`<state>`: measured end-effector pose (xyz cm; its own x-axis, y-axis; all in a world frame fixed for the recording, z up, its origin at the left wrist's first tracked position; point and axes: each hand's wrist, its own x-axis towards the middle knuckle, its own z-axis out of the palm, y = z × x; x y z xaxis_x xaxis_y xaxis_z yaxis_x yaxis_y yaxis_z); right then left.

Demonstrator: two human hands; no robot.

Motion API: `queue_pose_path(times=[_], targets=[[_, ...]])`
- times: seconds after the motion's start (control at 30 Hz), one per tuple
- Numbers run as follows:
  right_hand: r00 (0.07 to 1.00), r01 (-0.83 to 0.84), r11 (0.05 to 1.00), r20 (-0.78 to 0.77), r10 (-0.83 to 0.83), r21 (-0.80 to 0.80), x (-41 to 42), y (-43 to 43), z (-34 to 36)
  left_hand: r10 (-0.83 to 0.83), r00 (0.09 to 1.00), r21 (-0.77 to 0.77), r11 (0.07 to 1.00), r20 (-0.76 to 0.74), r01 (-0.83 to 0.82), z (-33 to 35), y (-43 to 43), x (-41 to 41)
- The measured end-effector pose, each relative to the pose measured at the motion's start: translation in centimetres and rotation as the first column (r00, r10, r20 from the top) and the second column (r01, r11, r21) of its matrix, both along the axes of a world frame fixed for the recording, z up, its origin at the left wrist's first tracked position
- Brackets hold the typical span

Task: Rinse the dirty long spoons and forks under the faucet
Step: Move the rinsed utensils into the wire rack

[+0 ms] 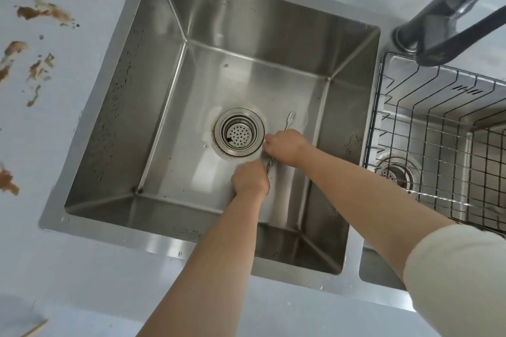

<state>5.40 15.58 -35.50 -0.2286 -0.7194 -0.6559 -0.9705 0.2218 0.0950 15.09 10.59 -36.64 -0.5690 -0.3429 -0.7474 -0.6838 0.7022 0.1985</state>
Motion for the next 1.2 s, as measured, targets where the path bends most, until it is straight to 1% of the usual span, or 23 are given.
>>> queue_pose_path(times=[0.1,0.2,0.33,0.4,0.5,0.7,0.83,0.97,1.07,1.2], targets=[[0.995,-0.096,0.995,0.002,0.096,0.010,0.0,0.0,-0.1,-0.035,0.999,-0.006,0.999,0.001,0.035,0.0,-0.1,0.1],[0.992,-0.125,0.992,-0.006,0.125,0.031,0.1,0.1,-0.2,-0.056,0.998,-0.027,0.998,0.009,0.056,0.4,-0.6,0.2],[0.997,-0.059,0.998,-0.048,0.059,0.008,-0.4,0.2,1.4,-0.052,0.999,-0.077,0.996,-0.013,0.051,2.3,-2.1,0.0],[0.998,0.002,1.000,-0.055,-0.003,-0.026,-0.9,0.1,2.8,-0.050,0.998,-0.100,0.994,-0.044,0.046,3.7,-3.2,-0.4],[0.994,0.097,0.989,-0.043,-0.102,-0.116,-1.5,-0.2,6.0,-0.018,0.993,-0.150,0.989,-0.116,0.000,6.5,-5.0,-1.2],[0.981,0.143,0.936,-0.082,-0.178,-0.320,-2.2,0.8,13.5,-0.010,0.960,-0.257,0.964,-0.280,-0.065,14.1,-7.3,-3.0],[0.962,0.176,0.911,-0.131,-0.239,-0.372,-2.9,3.8,17.9,-0.128,0.920,-0.323,0.946,-0.371,0.001,18.5,-6.0,-4.7],[0.923,0.271,0.872,-0.145,-0.355,-0.408,-4.2,9.1,20.7,-0.303,0.844,-0.365,0.921,-0.443,0.139,21.3,-2.0,-7.0],[0.885,0.336,0.849,-0.172,-0.433,-0.408,-5.0,14.0,21.6,-0.414,0.786,-0.387,0.890,-0.460,0.242,21.9,2.2,-8.9],[0.827,0.443,0.813,-0.179,-0.534,-0.378,-5.8,20.6,21.5,-0.571,0.691,-0.435,0.811,-0.444,0.391,21.1,8.4,-11.0]])
